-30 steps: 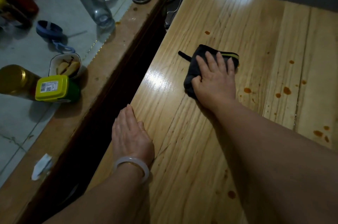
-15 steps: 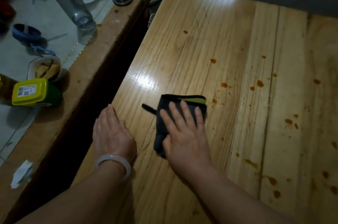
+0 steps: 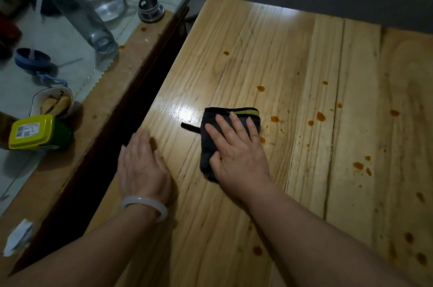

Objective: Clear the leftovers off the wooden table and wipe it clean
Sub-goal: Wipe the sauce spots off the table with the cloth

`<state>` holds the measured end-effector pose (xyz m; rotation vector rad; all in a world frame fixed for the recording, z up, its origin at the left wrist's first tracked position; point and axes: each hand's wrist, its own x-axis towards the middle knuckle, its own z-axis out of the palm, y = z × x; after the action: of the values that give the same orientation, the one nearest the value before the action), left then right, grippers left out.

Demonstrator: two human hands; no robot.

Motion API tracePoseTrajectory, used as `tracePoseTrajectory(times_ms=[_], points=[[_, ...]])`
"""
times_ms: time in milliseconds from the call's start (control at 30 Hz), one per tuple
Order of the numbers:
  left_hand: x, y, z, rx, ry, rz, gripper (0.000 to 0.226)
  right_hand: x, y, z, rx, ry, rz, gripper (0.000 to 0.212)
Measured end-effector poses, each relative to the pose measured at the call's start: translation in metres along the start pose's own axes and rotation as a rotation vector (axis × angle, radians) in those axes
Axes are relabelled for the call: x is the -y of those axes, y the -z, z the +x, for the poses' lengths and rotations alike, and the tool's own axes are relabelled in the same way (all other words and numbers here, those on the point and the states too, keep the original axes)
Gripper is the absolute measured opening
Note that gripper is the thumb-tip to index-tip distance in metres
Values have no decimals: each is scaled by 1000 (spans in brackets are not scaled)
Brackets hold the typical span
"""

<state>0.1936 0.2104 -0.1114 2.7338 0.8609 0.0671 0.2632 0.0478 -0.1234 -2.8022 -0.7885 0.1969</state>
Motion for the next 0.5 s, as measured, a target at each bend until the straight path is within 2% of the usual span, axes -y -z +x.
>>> tracePoseTrajectory(times_ms=[167,500], points=[[-47,-21,32,10,-108,-31,53,-16,5,26,-14,-42,-3,67],[-74,-48,53,32,-104,-17,54,-39,11,73,-41,-55,-16,66]])
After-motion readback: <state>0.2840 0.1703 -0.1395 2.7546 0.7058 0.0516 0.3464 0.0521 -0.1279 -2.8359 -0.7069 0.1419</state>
